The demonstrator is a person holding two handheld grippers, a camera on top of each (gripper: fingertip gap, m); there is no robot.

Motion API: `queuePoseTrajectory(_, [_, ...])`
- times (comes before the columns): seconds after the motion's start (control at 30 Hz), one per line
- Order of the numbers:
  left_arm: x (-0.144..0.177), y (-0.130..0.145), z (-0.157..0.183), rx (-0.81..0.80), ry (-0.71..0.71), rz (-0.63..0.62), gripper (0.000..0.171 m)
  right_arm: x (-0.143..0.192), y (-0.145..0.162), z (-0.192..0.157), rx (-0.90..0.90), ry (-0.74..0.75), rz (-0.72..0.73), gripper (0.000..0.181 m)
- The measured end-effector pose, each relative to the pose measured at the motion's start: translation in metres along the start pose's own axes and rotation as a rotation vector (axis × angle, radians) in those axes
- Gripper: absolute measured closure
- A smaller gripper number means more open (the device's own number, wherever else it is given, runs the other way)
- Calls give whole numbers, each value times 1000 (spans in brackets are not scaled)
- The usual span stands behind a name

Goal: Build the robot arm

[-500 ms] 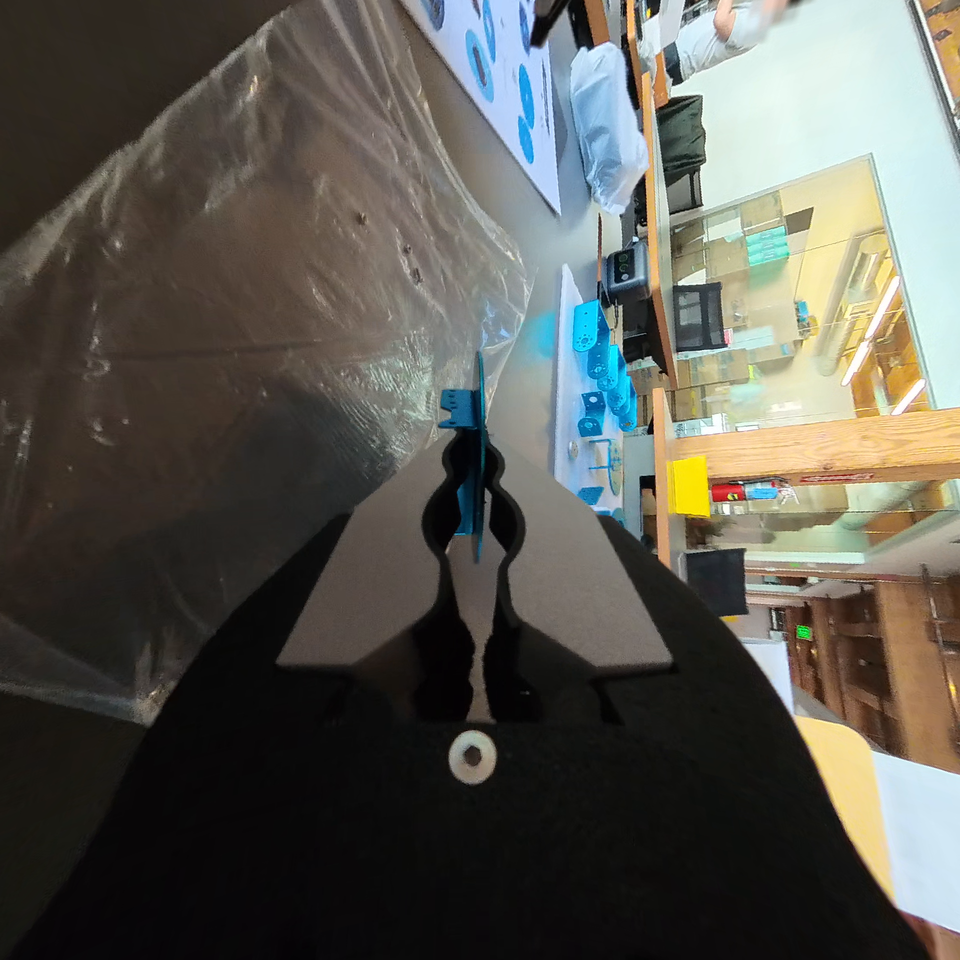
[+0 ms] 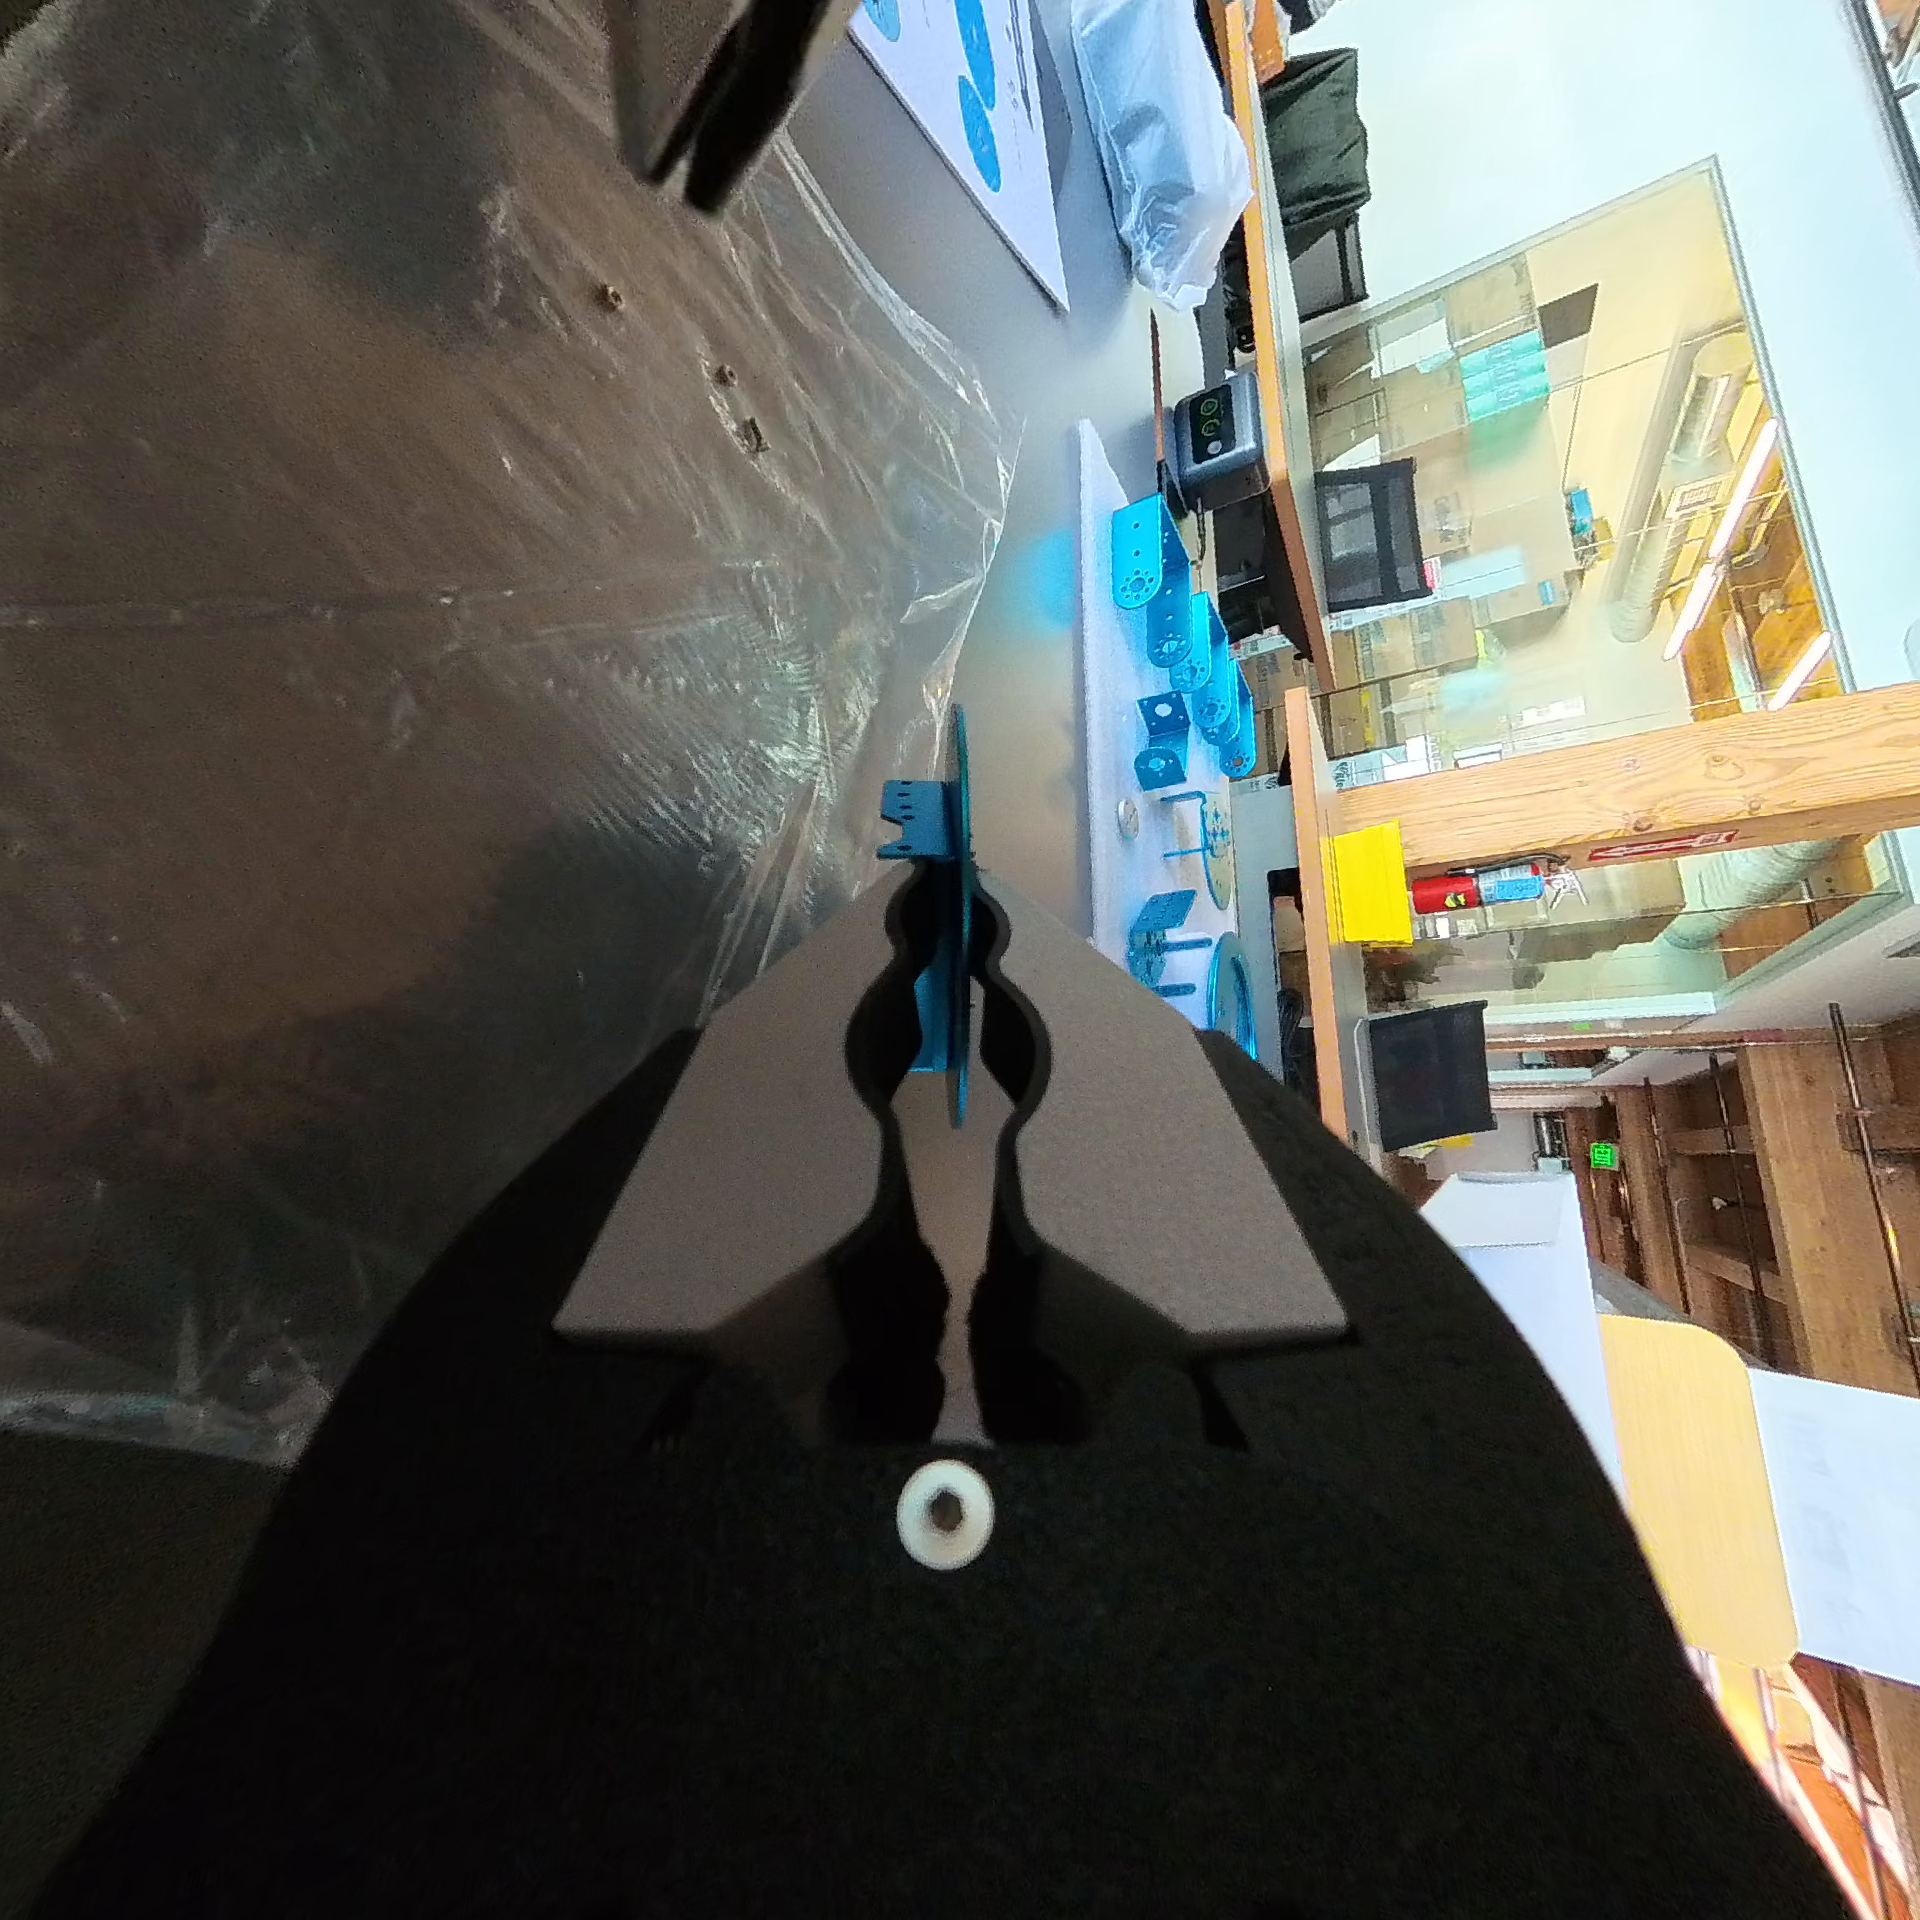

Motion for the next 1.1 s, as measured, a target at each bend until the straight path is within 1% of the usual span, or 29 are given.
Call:
queuePoseTrajectory(0.1, [-8,3,3,-57,-73,-18,157,5,2,3,-33,-2,20,178])
queuePoseTrajectory(0.33, [-16,7,4,-72,-88,-53,159,9,2,4,-78,-29,57,178])
queuePoseTrajectory(0.43, [-16,7,4,-79,-85,-52,164,8,1,3,-75,-44,56,178])
queuePoseTrajectory(0.57, [-17,6,9,-130,-84,-43,170,6,1,2,-77,-55,52,178])
queuePoseTrajectory(0.67, [-18,5,10,-160,-87,-35,169,6,0,1,-74,-60,48,178])
queuePoseTrajectory(0.77, [-20,3,9,-160,-80,-40,165,5,0,1,-77,-68,47,179])
queuePoseTrajectory(0.9, [-22,1,9,-167,-29,-57,168,5,0,1,-84,-75,49,179])
queuePoseTrajectory(1.1, [-23,-2,9,-202,-25,-73,170,7,1,2,-95,-77,57,179])
Point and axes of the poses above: each gripper's, where its closed fingertips meet, x back along the fingers, y out of its underside, z = x × y across the jaws, the point moved 10 cm from there along x, back along the fingers, and after that the axes turned 15 degrees about -y, right-handed, at the moved point
